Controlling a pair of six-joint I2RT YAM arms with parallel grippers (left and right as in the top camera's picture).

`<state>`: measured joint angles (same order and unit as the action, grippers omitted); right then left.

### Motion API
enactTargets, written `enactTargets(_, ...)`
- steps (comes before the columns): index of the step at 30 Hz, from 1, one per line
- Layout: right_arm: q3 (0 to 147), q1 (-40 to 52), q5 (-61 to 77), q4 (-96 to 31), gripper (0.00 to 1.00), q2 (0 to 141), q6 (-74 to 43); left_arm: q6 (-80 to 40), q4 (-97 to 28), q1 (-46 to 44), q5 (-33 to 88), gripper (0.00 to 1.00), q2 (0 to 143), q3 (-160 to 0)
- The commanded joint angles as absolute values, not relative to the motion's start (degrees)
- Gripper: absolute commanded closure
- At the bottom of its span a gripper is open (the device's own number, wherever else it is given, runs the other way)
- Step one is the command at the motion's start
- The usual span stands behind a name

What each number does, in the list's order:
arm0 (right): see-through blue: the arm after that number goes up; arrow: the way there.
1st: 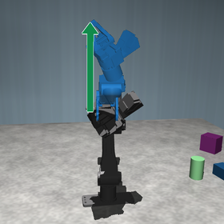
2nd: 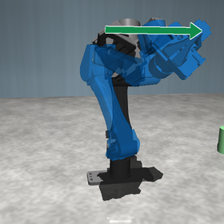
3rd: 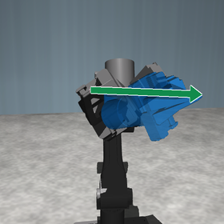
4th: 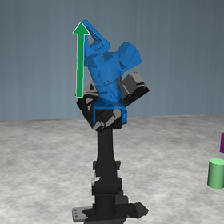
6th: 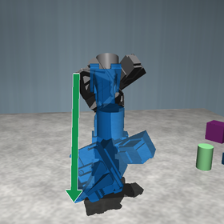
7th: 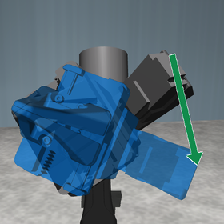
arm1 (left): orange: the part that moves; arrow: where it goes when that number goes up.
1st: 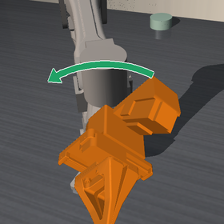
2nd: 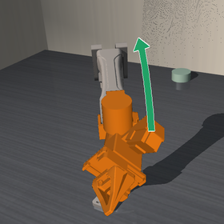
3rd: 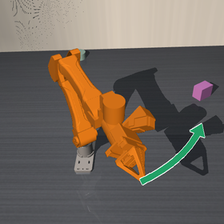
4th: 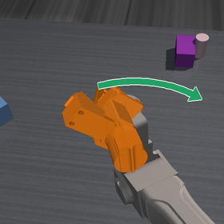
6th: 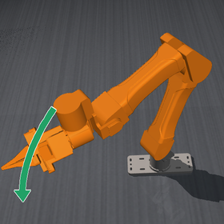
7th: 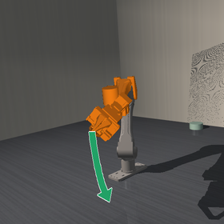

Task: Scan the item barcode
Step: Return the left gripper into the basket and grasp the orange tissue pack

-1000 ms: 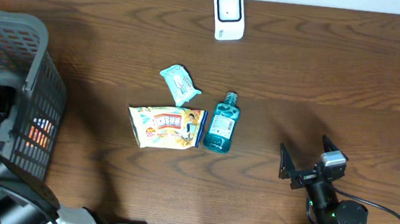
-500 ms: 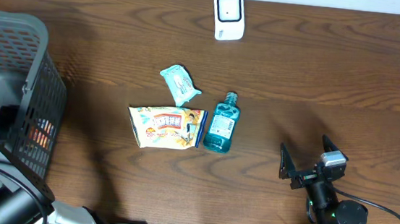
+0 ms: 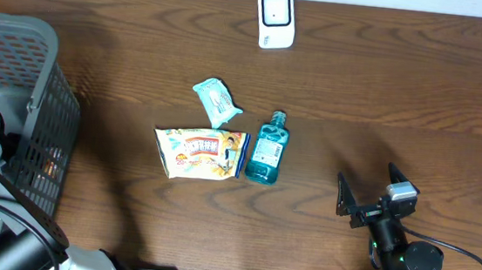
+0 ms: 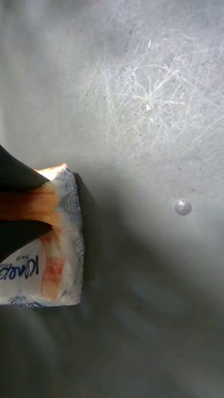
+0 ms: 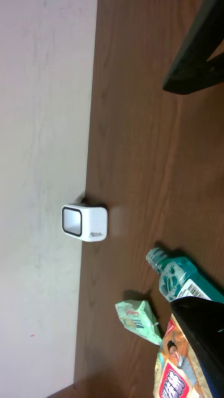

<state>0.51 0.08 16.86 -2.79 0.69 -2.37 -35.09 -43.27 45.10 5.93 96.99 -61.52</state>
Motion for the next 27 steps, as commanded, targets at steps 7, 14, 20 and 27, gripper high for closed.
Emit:
enactTargets(7, 0.3, 0.5, 16.6, -3.0, 0.01, 0.3, -2.7, -34.5, -43.8, 45.3, 3.5, 0.93, 89.8, -63.5)
enactTargets(14, 0.3, 0.5, 16.6, -3.0, 0.01, 0.3, -2.7, -34.6, -36.1, 45.3, 3.5, 0.93, 68.9, -67.1)
enactTargets(20, 0.3, 0.5, 16.6, -3.0, 0.01, 0.3, -2.7, -37.8, -29.8, 44.4, 16.9, 0.93, 52.6, -67.1)
enactTargets(27, 0.3, 0.5, 16.6, -3.0, 0.01, 0.3, -2.7, -38.6, -24.4, 32.1, 43.2, 0.93, 48.7, -67.1)
